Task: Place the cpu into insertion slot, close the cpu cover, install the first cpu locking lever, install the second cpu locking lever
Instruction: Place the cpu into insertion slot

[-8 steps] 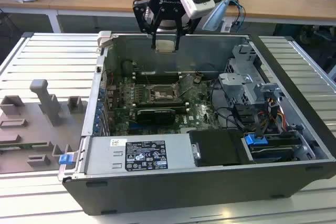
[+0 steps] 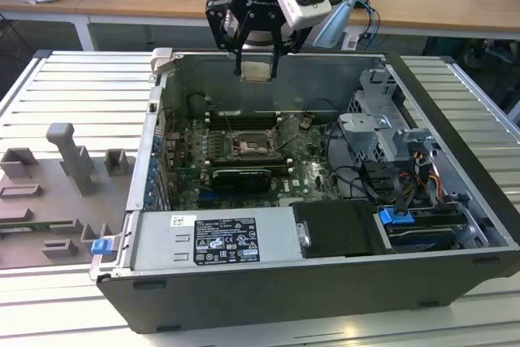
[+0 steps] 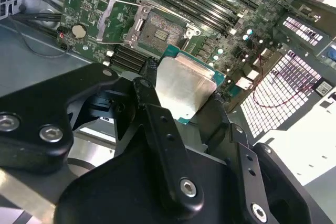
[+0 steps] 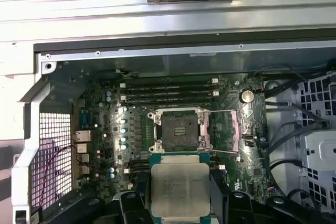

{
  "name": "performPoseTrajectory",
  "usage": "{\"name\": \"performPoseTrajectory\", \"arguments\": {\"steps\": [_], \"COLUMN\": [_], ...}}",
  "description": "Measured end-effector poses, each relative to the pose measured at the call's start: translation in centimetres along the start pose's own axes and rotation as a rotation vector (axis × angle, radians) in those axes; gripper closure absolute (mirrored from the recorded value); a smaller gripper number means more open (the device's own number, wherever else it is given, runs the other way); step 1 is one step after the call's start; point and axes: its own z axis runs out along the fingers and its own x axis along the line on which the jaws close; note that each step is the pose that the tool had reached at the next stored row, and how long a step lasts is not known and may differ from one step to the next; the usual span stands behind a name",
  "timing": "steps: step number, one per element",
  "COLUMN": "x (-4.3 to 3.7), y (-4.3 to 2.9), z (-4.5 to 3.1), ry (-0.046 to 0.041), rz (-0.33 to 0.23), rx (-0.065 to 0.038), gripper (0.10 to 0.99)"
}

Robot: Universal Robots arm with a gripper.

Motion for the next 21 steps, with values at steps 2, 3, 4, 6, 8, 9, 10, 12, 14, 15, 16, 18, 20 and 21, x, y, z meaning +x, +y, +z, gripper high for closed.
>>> {"name": "performPoseTrajectory", "arguments": {"steps": [2, 3, 4, 6, 8, 9, 10, 12, 14, 15, 16, 18, 20, 21], "x": [0.0, 0.0, 0.0, 0.0, 0.0, 0.0, 0.0, 0.0, 0.0, 0.0, 0.0, 0.0, 0.0, 0.0], "y": [0.0, 0.0, 0.0, 0.0, 0.0, 0.0, 0.0, 0.0, 0.0, 0.0, 0.0, 0.0, -0.01, 0.0], "z": [0.0, 0.0, 0.0, 0.0, 0.0, 0.0, 0.0, 0.03, 0.03, 0.04, 0.04, 0.05, 0.05, 0.05], "ry": [-0.0004, -0.0008, -0.0012, -0.0021, -0.0027, -0.0032, -0.004, -0.0106, -0.0122, -0.0137, -0.015, -0.0165, -0.0187, -0.0193], "rz": [0.005, 0.009, 0.013, 0.023, 0.03, 0.036, 0.044, 0.119, 0.135, 0.153, 0.168, 0.184, 0.208, 0.216], "rx": [0.0, 0.0, 0.0, 0.0, -0.001, -0.001, -0.001, -0.002, -0.002, -0.003, -0.003, -0.003, -0.004, -0.004], "gripper": [0.545, 0.545, 0.545, 0.545, 0.545, 0.545, 0.545, 0.545, 0.545, 0.545, 0.545, 0.545, 0.545, 0.545]}}
